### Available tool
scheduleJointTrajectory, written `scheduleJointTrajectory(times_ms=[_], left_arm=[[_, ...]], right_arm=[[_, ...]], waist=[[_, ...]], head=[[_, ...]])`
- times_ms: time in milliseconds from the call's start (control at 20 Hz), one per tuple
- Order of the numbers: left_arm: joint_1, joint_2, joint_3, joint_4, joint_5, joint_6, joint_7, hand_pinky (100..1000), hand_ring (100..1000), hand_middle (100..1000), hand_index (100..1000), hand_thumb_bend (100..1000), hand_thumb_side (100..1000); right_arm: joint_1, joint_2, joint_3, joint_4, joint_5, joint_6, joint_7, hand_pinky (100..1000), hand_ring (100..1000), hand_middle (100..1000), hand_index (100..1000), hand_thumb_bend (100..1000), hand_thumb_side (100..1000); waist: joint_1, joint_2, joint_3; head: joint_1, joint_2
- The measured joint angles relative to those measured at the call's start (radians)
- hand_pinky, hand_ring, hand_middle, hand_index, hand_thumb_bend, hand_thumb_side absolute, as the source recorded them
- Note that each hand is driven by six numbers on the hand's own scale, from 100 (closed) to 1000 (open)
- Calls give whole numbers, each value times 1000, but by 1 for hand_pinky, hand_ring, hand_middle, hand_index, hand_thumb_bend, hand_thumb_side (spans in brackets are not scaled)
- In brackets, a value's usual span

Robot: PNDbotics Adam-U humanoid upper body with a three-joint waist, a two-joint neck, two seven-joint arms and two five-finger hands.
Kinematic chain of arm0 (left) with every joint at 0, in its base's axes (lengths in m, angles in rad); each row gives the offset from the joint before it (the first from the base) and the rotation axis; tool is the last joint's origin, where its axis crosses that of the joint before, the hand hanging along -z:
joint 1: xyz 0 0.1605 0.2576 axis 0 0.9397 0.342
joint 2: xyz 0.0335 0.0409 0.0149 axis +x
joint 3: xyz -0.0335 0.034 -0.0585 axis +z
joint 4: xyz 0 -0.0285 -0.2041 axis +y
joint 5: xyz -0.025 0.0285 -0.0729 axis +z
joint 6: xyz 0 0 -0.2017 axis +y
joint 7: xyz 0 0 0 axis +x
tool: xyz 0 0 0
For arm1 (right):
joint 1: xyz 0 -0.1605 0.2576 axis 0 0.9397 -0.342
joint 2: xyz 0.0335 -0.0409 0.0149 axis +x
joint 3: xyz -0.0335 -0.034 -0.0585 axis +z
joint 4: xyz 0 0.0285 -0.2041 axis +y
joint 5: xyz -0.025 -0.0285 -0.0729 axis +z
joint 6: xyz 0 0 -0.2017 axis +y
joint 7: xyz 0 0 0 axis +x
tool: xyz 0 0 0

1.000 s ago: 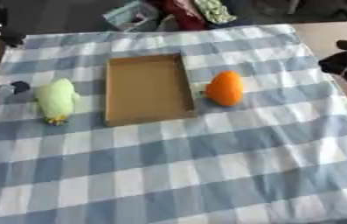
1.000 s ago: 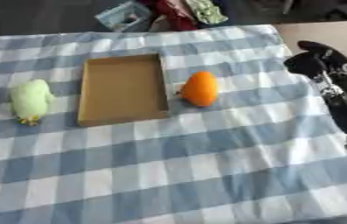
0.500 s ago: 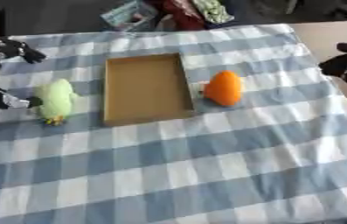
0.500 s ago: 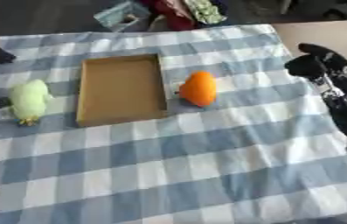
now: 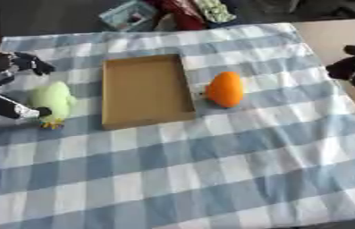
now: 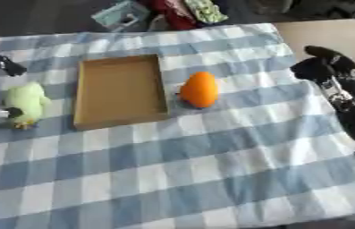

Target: Pick up objects on the table and place them in the box.

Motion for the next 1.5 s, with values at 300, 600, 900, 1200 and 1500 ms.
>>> scheduleJointTrajectory(times_ms=[300,600,900,1200,1500], left_arm=[[0,-12,-1,24,-72,-5,0,756,672,684,874,575,387],[-4,-17,-1,28,-149,-12,3,677,551,572,840,481,344],[-3,-17,0,20,-150,-20,34,618,411,414,758,386,293],[-6,-14,0,-27,-35,-19,26,611,388,379,729,307,243],[-52,-4,-7,-73,104,-2,-37,615,390,382,736,286,227]], right_arm=[[0,0,0,2,-1,-1,1,821,784,664,885,100,681],[0,1,0,6,-1,-1,2,821,784,664,885,100,682],[1,1,0,6,-1,-1,2,822,785,664,885,100,682],[1,2,0,8,-1,-1,3,822,785,664,885,100,683],[-2,4,11,11,-3,2,14,823,785,664,885,100,686]], waist=[[-2,5,-4],[-3,5,-4],[-3,5,-3],[-4,5,-4],[2,5,-24]], head=[[0,0],[0,7],[0,7],[-1,8],[2,7]])
